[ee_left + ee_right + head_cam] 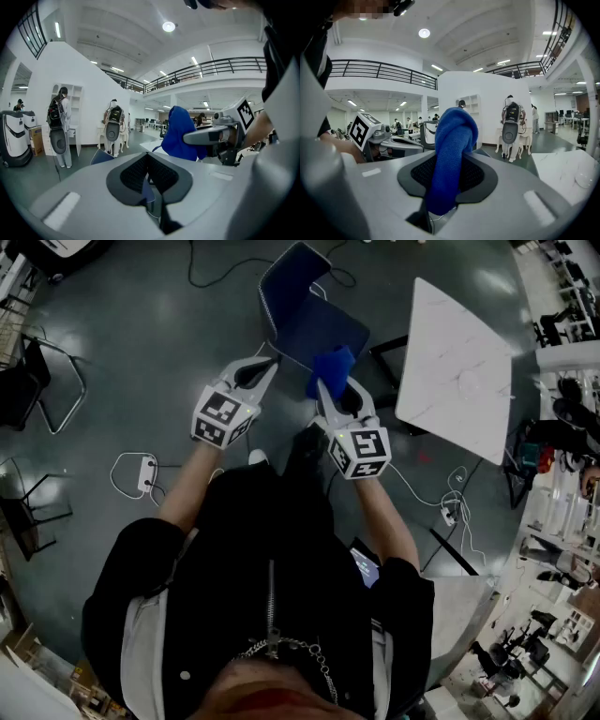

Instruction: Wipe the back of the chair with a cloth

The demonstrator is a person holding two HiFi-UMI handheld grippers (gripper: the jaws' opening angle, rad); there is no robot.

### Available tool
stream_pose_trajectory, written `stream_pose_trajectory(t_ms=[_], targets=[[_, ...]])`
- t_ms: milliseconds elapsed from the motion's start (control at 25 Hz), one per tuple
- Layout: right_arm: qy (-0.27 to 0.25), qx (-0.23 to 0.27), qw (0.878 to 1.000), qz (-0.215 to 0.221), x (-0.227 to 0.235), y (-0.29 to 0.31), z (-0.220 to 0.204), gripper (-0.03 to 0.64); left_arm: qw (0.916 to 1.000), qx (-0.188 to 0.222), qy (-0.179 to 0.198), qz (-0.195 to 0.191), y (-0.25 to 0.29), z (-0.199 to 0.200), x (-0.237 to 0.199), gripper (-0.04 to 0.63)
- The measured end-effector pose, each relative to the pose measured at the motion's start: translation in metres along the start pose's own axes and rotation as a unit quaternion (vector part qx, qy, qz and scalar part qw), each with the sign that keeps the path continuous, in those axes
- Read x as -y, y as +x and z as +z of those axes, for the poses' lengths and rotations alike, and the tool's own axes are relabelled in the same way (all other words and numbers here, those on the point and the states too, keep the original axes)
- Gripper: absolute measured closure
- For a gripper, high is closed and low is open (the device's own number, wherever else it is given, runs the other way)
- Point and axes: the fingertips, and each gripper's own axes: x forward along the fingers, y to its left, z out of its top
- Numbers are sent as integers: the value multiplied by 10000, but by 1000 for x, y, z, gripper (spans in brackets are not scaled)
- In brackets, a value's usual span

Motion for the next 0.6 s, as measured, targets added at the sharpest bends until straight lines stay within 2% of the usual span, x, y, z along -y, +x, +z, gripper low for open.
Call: stream_pose_trajectory(t_ms=[600], targets=[[236, 189, 9994, 197, -6, 29, 6, 503, 9997, -165, -188, 44, 4, -12, -27, 586]])
